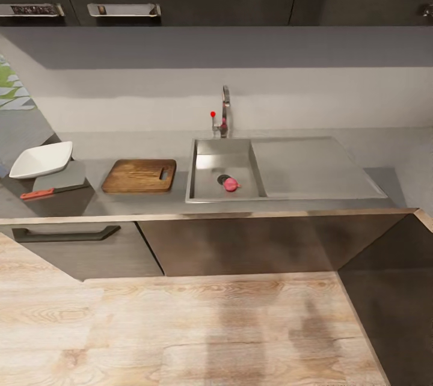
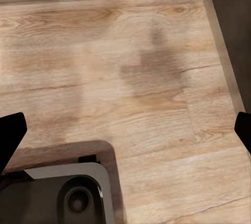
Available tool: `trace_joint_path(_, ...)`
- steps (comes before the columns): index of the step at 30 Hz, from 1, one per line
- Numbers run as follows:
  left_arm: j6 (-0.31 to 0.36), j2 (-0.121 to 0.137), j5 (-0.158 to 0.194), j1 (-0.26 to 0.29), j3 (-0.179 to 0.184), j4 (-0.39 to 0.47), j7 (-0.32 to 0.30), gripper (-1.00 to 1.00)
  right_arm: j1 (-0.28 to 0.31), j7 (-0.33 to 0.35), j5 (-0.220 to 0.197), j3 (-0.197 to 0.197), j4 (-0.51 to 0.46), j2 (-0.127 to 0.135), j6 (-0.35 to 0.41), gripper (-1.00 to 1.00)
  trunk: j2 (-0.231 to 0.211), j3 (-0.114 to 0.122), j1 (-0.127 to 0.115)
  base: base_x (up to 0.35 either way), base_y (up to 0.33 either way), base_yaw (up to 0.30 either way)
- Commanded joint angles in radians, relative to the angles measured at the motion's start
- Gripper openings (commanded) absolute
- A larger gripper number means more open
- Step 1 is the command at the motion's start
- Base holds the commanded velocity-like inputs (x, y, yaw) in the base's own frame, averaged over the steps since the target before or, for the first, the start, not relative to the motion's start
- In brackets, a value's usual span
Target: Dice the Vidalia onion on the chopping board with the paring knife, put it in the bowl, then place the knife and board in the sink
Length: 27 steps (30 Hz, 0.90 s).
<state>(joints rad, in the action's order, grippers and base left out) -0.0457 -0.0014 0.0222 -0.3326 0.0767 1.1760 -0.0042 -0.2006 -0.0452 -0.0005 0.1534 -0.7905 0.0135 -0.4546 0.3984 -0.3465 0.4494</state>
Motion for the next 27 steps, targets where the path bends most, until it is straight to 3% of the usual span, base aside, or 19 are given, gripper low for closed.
trace_joint_path(1,-0.002,0.000,0.002,0.000,0.000,0.001,0.000,1.00,0.000,-0.004,0.000,-0.002,-0.001,0.000,-0.001,1.00,0.002,-0.001,0.001,0.000,0.000,0.000)
trace_joint_path(23,-0.001,-0.001,0.006,0.000,0.001,0.003,-0.002,1.00,0.000,-0.004,-0.003,-0.002,0.000,0.001,-0.001,1.00,0.002,-0.001,0.001,-0.085,-0.062,0.000)
trace_joint_path(27,0.012,-0.047,-0.001,0.003,0.000,0.023,0.008,1.00,0.000,-0.004,-0.003,-0.002,0.002,0.000,-0.001,1.00,0.002,-0.001,0.001,-0.005,-0.004,0.000)
